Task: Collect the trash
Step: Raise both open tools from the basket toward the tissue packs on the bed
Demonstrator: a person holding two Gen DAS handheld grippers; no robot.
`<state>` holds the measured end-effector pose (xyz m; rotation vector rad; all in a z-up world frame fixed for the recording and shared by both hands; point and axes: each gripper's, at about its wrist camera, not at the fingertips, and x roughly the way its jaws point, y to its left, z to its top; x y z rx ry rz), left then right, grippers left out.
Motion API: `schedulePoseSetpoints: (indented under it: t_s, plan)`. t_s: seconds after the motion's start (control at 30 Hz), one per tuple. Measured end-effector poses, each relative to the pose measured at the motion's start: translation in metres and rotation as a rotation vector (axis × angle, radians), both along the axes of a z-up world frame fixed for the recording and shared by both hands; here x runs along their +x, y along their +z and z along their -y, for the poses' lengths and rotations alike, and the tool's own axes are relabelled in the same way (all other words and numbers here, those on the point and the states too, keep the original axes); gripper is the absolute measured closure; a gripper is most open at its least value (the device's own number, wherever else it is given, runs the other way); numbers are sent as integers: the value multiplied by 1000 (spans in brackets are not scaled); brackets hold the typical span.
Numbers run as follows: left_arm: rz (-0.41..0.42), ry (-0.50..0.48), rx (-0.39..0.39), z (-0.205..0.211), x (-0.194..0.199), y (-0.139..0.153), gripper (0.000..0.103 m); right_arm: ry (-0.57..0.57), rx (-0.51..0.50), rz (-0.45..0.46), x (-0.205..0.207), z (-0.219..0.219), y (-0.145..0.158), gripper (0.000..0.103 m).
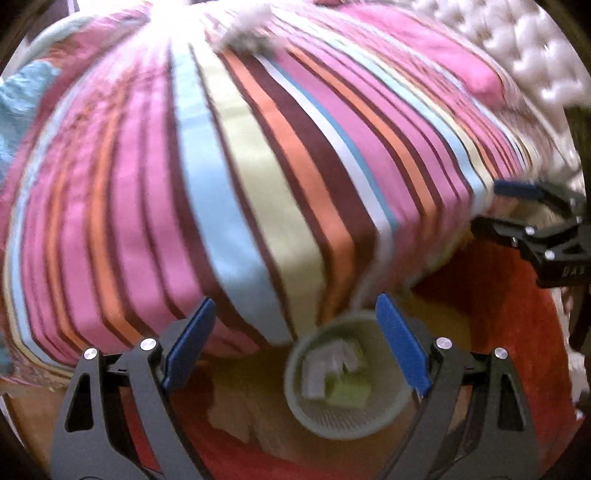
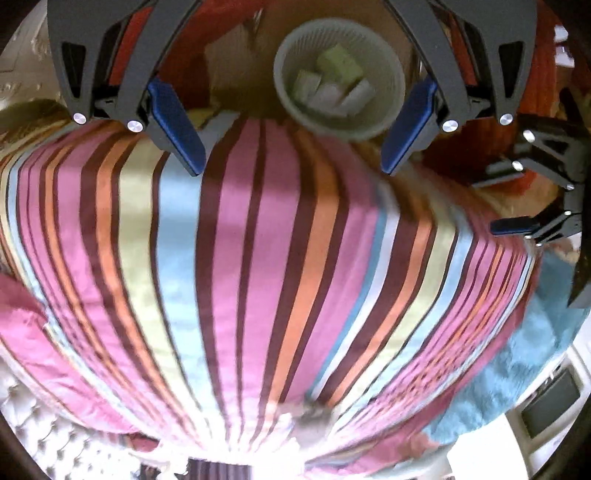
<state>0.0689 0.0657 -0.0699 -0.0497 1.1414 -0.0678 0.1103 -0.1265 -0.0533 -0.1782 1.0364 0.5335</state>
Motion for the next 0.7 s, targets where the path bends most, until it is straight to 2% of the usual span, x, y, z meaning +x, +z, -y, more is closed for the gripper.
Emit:
schedulePoseSetpoints:
  t_s: [0.13,0.3,0.53,0.7]
  plan:
    - [44,58,-5,-25,30,9,17,9,14,28,22,-10,3,12]
    - [72,83,8,-40,62,15,17,44,36,30,39,-24,4,12]
    - [111,50,46,-52,112,21,17,92,42,63,64,-51,3,12]
    - [132,42,46,-60,154,26,17,113,39,96,96,-67,6,12]
